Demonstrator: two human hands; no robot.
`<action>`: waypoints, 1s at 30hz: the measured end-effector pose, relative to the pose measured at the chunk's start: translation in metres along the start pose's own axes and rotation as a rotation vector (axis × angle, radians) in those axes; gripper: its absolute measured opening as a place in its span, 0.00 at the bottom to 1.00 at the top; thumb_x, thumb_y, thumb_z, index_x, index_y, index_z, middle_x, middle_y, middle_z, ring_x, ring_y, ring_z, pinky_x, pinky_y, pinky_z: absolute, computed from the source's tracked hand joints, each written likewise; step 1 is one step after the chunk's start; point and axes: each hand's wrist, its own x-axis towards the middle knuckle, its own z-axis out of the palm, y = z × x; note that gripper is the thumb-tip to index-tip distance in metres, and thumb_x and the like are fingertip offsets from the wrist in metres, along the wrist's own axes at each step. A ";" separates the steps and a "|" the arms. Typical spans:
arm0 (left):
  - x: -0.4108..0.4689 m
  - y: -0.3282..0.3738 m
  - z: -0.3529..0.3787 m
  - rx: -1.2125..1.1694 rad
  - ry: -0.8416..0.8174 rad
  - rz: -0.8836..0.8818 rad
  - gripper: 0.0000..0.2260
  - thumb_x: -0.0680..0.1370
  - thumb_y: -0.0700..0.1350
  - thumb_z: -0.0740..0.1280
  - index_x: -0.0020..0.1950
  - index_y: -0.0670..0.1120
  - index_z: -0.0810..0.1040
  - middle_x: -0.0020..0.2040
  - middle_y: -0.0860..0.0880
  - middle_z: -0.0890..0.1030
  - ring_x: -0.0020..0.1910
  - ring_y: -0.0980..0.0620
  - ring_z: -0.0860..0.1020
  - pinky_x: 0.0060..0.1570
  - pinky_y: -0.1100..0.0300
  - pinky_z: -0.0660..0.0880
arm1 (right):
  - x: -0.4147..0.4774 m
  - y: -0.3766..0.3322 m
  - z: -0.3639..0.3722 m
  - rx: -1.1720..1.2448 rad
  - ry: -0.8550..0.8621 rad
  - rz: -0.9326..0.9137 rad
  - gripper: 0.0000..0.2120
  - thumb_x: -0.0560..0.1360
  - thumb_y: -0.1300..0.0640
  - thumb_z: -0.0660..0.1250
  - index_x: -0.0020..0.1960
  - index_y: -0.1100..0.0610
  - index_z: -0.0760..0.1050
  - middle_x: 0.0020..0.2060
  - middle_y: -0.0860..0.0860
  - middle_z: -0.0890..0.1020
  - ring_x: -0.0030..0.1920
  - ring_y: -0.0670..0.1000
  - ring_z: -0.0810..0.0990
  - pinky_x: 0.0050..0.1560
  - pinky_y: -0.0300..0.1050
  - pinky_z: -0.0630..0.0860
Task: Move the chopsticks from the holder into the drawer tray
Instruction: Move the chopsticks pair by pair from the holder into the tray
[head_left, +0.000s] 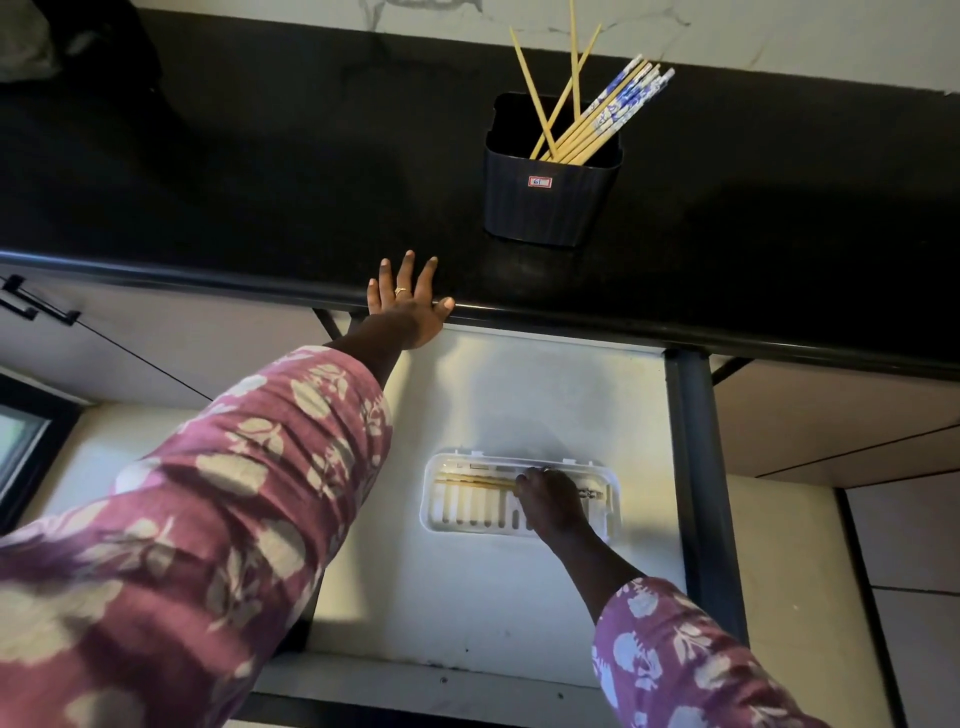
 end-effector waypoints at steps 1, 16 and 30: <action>0.000 0.000 -0.001 0.000 -0.004 -0.001 0.28 0.82 0.57 0.51 0.78 0.55 0.41 0.79 0.50 0.38 0.77 0.44 0.36 0.75 0.47 0.38 | 0.000 0.000 0.000 -0.024 0.000 -0.011 0.19 0.31 0.61 0.79 0.17 0.58 0.73 0.15 0.52 0.74 0.16 0.49 0.76 0.19 0.30 0.68; 0.002 0.021 -0.017 0.057 -0.136 -0.090 0.26 0.82 0.56 0.50 0.77 0.59 0.42 0.79 0.47 0.37 0.77 0.36 0.38 0.74 0.43 0.43 | 0.051 0.048 -0.116 -0.122 0.696 -0.320 0.07 0.69 0.65 0.65 0.34 0.58 0.78 0.26 0.54 0.77 0.27 0.55 0.76 0.24 0.45 0.69; 0.018 0.016 -0.021 0.106 -0.231 -0.081 0.24 0.82 0.58 0.47 0.76 0.62 0.42 0.79 0.45 0.40 0.76 0.33 0.40 0.72 0.37 0.44 | 0.183 0.098 -0.326 1.106 0.714 0.684 0.19 0.73 0.53 0.72 0.58 0.64 0.78 0.57 0.60 0.82 0.58 0.56 0.80 0.55 0.44 0.76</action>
